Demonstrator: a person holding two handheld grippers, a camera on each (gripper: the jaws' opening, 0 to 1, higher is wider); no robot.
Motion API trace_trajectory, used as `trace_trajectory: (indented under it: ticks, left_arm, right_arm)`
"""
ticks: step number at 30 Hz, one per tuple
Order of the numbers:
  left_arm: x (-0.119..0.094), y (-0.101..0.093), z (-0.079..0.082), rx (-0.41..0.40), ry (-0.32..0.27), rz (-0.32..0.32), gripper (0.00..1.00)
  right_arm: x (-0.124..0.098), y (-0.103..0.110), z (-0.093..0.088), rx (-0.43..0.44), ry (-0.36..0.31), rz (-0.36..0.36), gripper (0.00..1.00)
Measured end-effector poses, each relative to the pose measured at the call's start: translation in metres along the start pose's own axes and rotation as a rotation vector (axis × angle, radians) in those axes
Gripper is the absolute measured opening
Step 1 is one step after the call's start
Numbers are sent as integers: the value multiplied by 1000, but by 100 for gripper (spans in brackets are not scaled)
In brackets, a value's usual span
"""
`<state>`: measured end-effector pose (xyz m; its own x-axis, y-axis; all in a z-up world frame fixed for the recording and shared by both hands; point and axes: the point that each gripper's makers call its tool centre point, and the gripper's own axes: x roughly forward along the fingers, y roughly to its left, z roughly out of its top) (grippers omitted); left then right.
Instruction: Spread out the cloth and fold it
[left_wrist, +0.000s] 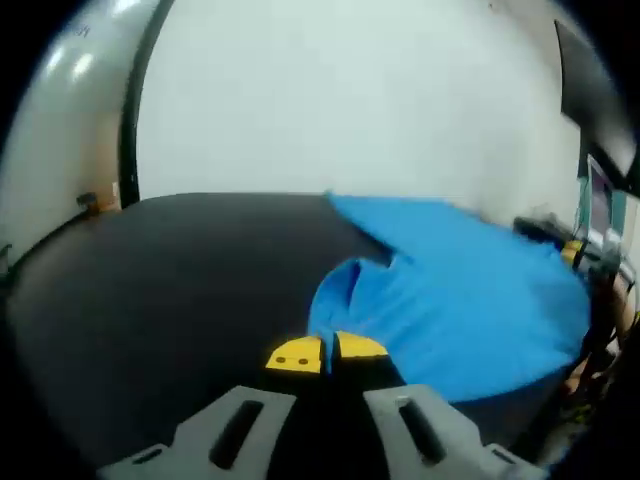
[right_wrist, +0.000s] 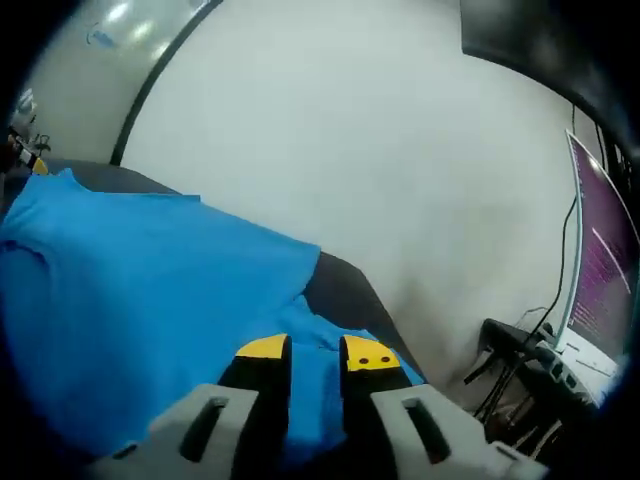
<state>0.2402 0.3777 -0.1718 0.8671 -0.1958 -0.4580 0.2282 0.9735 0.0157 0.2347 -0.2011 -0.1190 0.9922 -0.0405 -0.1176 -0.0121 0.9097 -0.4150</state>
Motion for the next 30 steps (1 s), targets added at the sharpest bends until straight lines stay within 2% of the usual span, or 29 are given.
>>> trace_trajectory:
  ticks: [1, 2, 3, 6, 8, 10, 11, 12, 15, 16, 18, 20, 22, 25, 27, 28, 29, 30]
  left_arm:
    - [1, 1, 1, 35, -24, 21, 0]
    - [1, -2, 9, 51, -68, 26, 0]
    - [0, 0, 7, 68, -32, 45, 0]
    - [-6, 5, 19, 62, -46, 61, 2]
    - [-11, 18, 30, 65, -72, 105, 6]
    - [-19, 40, 40, 81, -114, 190, 6]
    - [-21, 48, 44, 57, -139, 203, 6]
    - [-20, 51, 46, 3, -169, 181, 7]
    - [-12, 38, 57, -153, -276, 25, 9]
    - [-8, 34, 59, -182, -301, -1, 9]
    - [1, 31, 59, -141, -295, -1, 9]
    - [12, 28, 60, -50, -283, 7, 9]
    - [21, 25, 64, -7, -286, -3, 9]
    - [37, 23, 68, 10, -292, -36, 9]
    - [46, 25, 65, 7, -295, -43, 9]
    - [50, 27, 62, -7, -296, -43, 9]
    - [55, 31, 55, -31, -277, -29, 9]
    - [55, 35, 45, 10, -203, -3, 9]
  right_arm:
    - [0, 1, -2, -10, 7, 2, 17]
    - [-2, 2, -5, -18, 17, 3, 17]
    - [-3, 2, -7, -28, 32, 5, 17]
    - [-14, 2, -13, -29, 47, 10, 17]
    - [-18, 2, -18, -28, 66, 11, 17]
    - [-22, 4, -22, -23, 69, 12, 17]
    - [-22, 5, -27, -30, 85, 15, 17]
    - [-22, 5, -31, -30, 94, 15, 17]
    - [-19, 5, -35, -16, 120, 11, 17]
    - [-19, 3, -39, -38, 170, -5, 17]
    - [-17, 4, -38, -57, 202, -10, 15]
    - [-15, 1, -38, -67, 233, -27, 14]
    - [-14, -11, -39, -134, 241, -70, 13]
    - [-9, -19, -52, -71, 330, -84, 12]
    - [-4, -22, -57, 14, 367, -99, 10]
    - [-4, -22, -58, 13, 400, -97, 7]
    - [-4, -21, -60, -12, 417, -84, 2]
    - [-7, -23, -66, -67, 452, -94, 0]
